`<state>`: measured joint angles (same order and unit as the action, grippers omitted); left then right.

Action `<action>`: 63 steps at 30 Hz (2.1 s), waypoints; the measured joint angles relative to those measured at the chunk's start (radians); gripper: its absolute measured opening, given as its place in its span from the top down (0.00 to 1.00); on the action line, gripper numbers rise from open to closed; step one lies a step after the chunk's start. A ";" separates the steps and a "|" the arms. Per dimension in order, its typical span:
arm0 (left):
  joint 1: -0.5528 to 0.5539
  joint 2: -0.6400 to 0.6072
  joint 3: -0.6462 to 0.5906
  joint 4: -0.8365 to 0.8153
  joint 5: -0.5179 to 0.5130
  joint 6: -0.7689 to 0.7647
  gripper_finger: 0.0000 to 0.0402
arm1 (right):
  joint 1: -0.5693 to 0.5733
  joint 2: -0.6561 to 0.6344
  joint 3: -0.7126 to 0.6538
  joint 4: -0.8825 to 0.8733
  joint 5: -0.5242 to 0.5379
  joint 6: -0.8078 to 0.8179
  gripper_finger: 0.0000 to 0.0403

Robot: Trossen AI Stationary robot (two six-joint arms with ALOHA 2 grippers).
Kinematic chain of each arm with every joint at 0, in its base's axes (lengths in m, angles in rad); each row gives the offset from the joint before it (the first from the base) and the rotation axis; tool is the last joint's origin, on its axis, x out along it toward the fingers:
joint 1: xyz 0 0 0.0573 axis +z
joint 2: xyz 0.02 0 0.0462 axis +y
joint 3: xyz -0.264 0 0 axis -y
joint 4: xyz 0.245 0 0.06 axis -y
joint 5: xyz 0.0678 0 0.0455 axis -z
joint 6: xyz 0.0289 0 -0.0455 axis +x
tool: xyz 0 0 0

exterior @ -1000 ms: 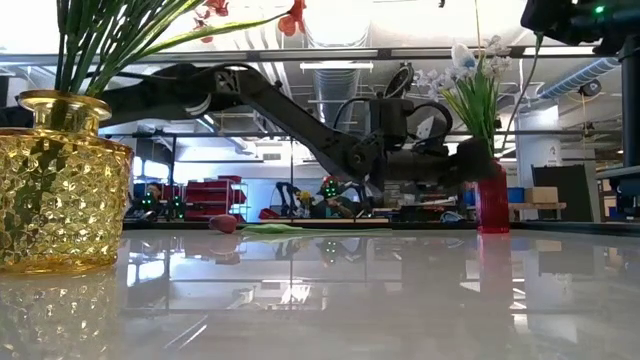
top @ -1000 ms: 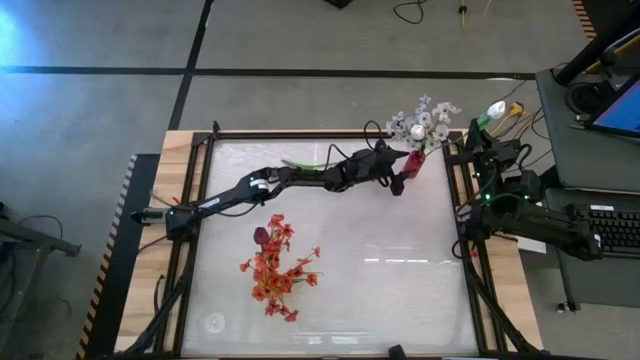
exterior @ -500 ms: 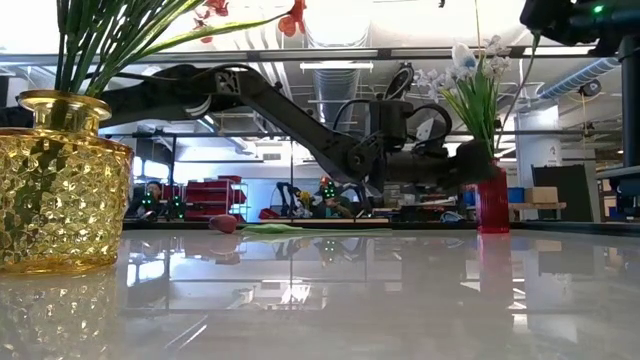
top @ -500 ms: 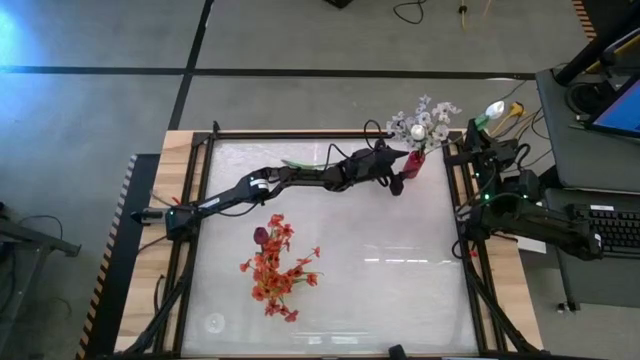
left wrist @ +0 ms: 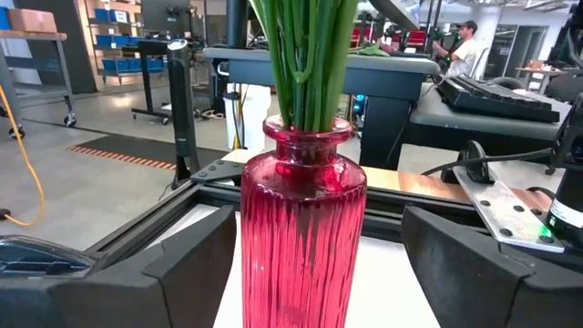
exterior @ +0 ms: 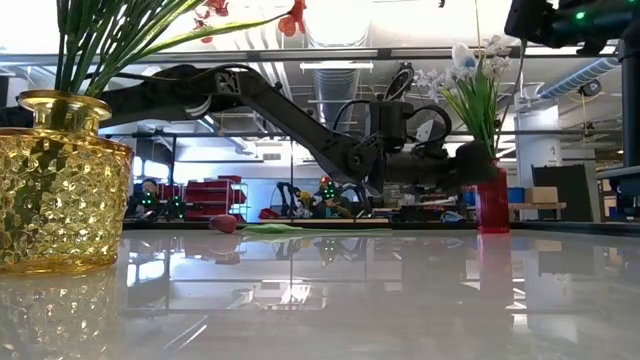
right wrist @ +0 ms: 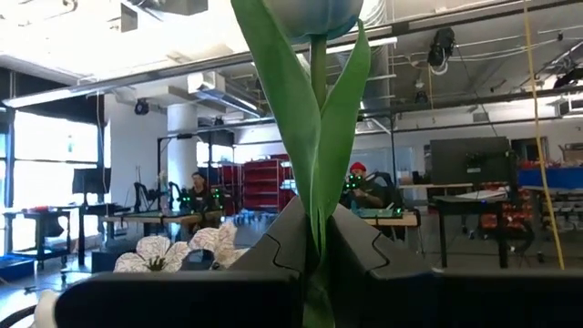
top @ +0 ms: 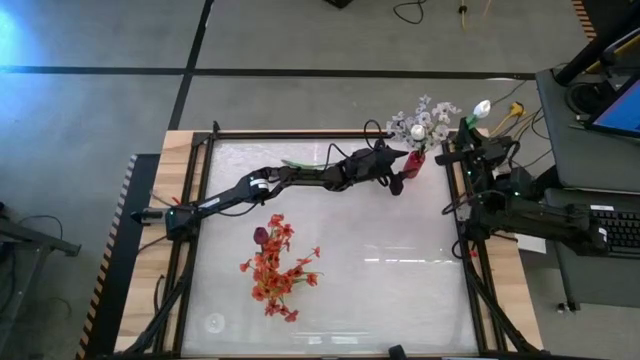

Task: Sort flowers into vase by color
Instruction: Put the white tulip into the red vase

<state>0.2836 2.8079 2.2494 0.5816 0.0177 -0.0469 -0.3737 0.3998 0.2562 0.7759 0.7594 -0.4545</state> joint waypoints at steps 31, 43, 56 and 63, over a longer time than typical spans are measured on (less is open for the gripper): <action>0.001 0.000 0.000 -0.003 0.021 0.001 0.27 | 0.000 0.042 0.000 -0.112 -0.003 0.105 0.96; 0.001 0.000 0.000 -0.006 0.021 0.001 0.26 | 0.000 0.042 0.000 -0.228 -0.004 0.207 0.96; 0.001 0.000 0.000 -0.006 0.021 0.001 0.26 | 0.000 0.042 0.000 -0.327 -0.003 0.271 0.96; 0.001 0.000 0.000 -0.007 0.020 0.001 0.26 | 0.000 0.042 0.000 -0.366 -0.003 0.281 0.96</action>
<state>0.2849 2.8079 2.2490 0.5750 0.0380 -0.0456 -0.3733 0.4419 0.2565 0.4095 0.7563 -0.1735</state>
